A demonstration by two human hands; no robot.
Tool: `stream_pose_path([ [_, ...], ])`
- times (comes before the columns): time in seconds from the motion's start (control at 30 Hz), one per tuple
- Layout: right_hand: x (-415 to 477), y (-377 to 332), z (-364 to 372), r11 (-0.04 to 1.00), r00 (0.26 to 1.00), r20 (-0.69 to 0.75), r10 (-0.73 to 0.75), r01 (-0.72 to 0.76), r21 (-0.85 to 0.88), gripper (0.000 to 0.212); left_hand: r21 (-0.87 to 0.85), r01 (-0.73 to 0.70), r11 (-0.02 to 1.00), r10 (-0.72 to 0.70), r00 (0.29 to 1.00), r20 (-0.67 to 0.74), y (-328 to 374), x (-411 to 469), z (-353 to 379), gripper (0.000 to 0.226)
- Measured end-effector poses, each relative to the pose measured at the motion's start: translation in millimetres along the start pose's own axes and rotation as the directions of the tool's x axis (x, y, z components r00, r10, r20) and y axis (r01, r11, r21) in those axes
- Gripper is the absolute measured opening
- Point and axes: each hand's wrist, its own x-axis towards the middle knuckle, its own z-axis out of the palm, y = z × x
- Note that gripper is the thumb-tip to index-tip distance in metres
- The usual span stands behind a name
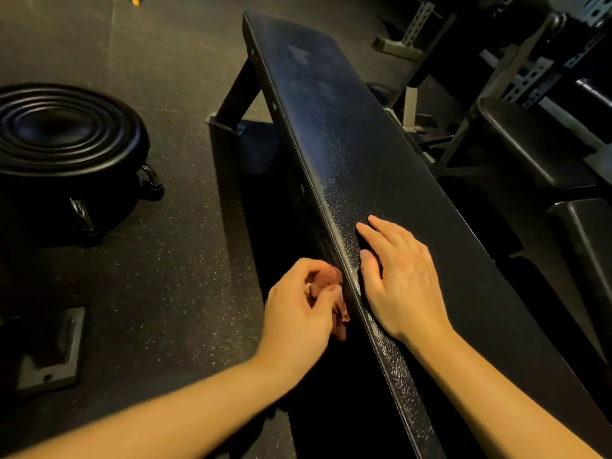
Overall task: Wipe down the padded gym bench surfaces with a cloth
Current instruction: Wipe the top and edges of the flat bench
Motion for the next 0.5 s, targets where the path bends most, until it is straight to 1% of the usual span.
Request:
stream_pose_path([
  [0.03, -0.9, -0.3, 0.0, 1.0, 1.0, 0.003, 0.001, -0.001, -0.001, 0.046, -0.007, 0.0, 1.0, 0.0, 1.0, -0.001, 3.0, 1.8, -1.2, 0.019],
  [0.1, -1.1, -0.9, -1.4, 1.0, 1.0, 0.008, 0.004, -0.004, 0.003, 0.047, 0.041, -0.019, 0.999, 0.024, 0.993, -0.116, 5.5, 41.8, -5.2, 0.017],
  [0.17, -0.3, -1.7, -1.9, 1.0, 1.0, 0.014, 0.001, -0.001, 0.008, 0.047, 0.11, 0.006, 0.994, 0.019, 0.973, -0.231, 14.0, 88.9, -13.3, 0.014],
  [0.2, -0.5, -1.6, -2.1, 1.0, 1.0, 0.018, 0.001, -0.001, 0.004, 0.047, 0.096, 0.006, 0.995, 0.018, 0.968, -0.25, 14.1, 97.9, -14.3, 0.013],
  [0.23, -0.5, -1.6, -2.1, 1.0, 1.0, 0.02, 0.0, -0.001, 0.003, 0.048, 0.066, -0.02, 0.998, 0.035, 0.97, -0.241, 12.2, 93.6, -12.9, 0.013],
  [0.27, -1.2, -2.2, -2.2, 1.0, 1.0, 0.018, 0.002, -0.002, 0.007, 0.047, 0.037, -0.042, 0.998, 0.049, 0.98, -0.195, 9.1, 76.7, -11.6, 0.014],
  [0.33, -0.7, -2.6, -3.0, 1.0, 1.0, 0.015, 0.009, -0.009, 0.01, 0.047, -0.039, -0.042, 0.998, 0.041, 0.999, -0.027, 3.6, 30.7, -8.2, 0.018],
  [0.37, -1.1, -2.8, -2.9, 1.0, 1.0, 0.02, 0.011, -0.011, 0.008, 0.047, -0.032, -0.033, 0.999, 0.034, 0.998, 0.045, 5.1, 11.4, -8.3, 0.02],
  [0.4, -1.2, -3.1, -3.1, 1.0, 1.0, 0.026, 0.01, -0.01, 0.005, 0.047, 0.002, -0.023, 1.0, 0.023, 0.997, 0.071, 4.6, 6.1, -9.7, 0.021],
  [0.43, -1.4, -3.4, -3.5, 1.0, 1.0, 0.028, 0.01, -0.01, 0.004, 0.048, 0.023, -0.01, 1.0, 0.009, 0.999, 0.051, 4.3, 13.1, -10.6, 0.02],
  [0.5, -0.7, -3.5, -4.5, 1.0, 1.0, 0.027, 0.012, -0.012, 0.006, 0.048, 0.072, -0.012, 0.997, 0.016, 0.998, -0.061, 5.6, 51.1, -13.2, 0.016],
])
